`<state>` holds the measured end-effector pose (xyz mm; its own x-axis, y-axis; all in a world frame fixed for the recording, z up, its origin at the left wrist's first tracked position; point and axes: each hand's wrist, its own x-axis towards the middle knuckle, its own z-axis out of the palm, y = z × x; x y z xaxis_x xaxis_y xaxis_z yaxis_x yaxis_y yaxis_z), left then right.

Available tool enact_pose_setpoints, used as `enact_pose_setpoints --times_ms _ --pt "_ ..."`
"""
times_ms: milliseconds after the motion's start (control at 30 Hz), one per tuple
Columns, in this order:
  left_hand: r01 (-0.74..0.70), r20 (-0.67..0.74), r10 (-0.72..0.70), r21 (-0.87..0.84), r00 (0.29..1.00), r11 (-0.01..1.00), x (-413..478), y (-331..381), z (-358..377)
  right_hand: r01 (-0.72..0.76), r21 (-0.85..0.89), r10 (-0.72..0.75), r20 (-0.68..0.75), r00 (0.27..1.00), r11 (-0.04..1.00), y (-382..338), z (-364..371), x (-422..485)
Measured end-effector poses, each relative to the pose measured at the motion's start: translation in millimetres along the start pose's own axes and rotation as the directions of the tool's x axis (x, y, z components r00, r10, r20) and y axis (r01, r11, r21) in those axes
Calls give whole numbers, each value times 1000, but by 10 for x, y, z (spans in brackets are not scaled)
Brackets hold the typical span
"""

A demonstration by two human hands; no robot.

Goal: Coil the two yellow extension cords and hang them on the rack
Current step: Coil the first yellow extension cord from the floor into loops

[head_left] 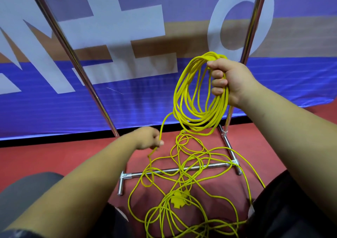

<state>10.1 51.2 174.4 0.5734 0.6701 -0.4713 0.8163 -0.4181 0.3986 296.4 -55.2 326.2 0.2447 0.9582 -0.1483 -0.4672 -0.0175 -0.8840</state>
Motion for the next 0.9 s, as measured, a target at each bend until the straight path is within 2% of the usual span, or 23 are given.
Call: enact_pose_setpoints --times_ms 67,167,233,300,367,433,467,500,600,667,767,800,900 --pt "10 -71 -29 -256 997 967 -46 73 -169 12 -91 -11 2 1000 996 30 -1 -1" --pt "-8 -222 -100 -441 970 898 -143 258 -400 58 -227 -64 -21 998 972 93 20 -11" --pt "-39 -268 -151 -590 952 806 -219 429 -516 87 -305 -108 -50 993 948 145 44 -17" --pt "-66 -242 -186 -759 952 647 -297 621 -605 106 -361 -143 -77 987 926 197 72 -15" --pt "-73 -177 -207 -900 962 431 -378 804 -694 118 -408 -173 -101 980 905 254 107 -12" --pt "-63 -93 -137 -976 986 207 -447 939 -791 129 -436 -195 -111 974 891 309 153 -10" --pt "-48 -62 -84 -987 995 156 -478 975 -830 135 -450 -204 -109 973 883 337 174 -9" --pt "-37 -44 -40 -986 998 165 -513 1004 -856 140 -465 -210 -103 972 874 362 198 -10" --pt "-50 -58 -15 -944 998 325 -542 1024 -873 155 -482 -215 -72 974 862 427 257 -7" --pt "-32 -49 -39 -936 998 349 -539 1031 -885 157 -490 -214 -62 975 857 468 293 -10" --pt "-27 -100 -125 -876 987 481 -509 1021 -935 150 -508 -210 -63 976 848 546 331 -9" --pt "-30 -105 -147 -898 984 438 -480 1020 -947 148 -514 -207 -60 976 845 574 335 -6" --pt "-63 -75 -139 -994 988 85 -437 1073 -984 151 -537 -189 -16 982 830 655 326 0"
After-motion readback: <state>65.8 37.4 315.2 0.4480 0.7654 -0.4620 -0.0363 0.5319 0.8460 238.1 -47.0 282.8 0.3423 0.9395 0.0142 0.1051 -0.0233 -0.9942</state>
